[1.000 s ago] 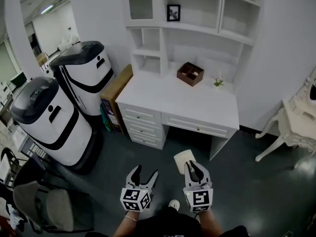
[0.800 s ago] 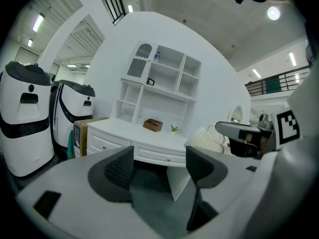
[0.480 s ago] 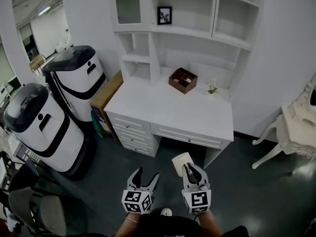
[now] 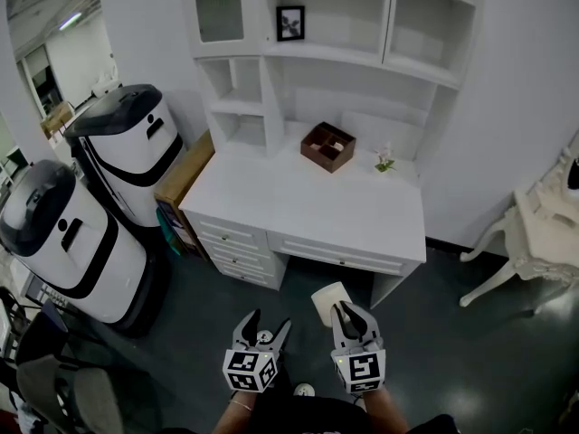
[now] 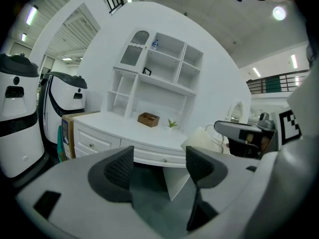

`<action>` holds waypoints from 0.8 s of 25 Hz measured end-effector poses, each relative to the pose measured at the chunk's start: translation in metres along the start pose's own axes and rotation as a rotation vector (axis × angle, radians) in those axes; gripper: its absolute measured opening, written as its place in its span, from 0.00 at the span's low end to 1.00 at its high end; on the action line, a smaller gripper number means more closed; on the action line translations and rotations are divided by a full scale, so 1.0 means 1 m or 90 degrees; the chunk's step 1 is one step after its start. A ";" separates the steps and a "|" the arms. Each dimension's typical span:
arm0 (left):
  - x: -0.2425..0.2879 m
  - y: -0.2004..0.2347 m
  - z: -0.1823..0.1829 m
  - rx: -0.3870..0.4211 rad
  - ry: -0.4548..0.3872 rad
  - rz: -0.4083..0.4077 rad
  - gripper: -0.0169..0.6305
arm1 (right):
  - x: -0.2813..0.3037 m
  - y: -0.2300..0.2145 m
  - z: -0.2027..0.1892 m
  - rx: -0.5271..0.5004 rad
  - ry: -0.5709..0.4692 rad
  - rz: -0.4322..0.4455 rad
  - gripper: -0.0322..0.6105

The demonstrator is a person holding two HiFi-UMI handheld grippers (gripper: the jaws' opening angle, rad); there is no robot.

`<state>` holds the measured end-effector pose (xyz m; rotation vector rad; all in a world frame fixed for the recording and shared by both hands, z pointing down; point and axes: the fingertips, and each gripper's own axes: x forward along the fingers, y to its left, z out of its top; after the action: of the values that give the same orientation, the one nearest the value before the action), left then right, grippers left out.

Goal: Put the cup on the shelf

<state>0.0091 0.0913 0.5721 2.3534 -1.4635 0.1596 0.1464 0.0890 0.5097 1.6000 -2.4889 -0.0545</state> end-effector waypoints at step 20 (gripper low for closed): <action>0.192 0.131 0.091 0.039 0.025 -0.072 0.50 | 0.209 -0.069 0.008 0.030 0.033 -0.099 0.14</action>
<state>-0.0276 -0.1554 0.5743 2.4606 -1.3208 0.2217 0.1225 -0.1297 0.5208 1.7876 -2.3406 0.0240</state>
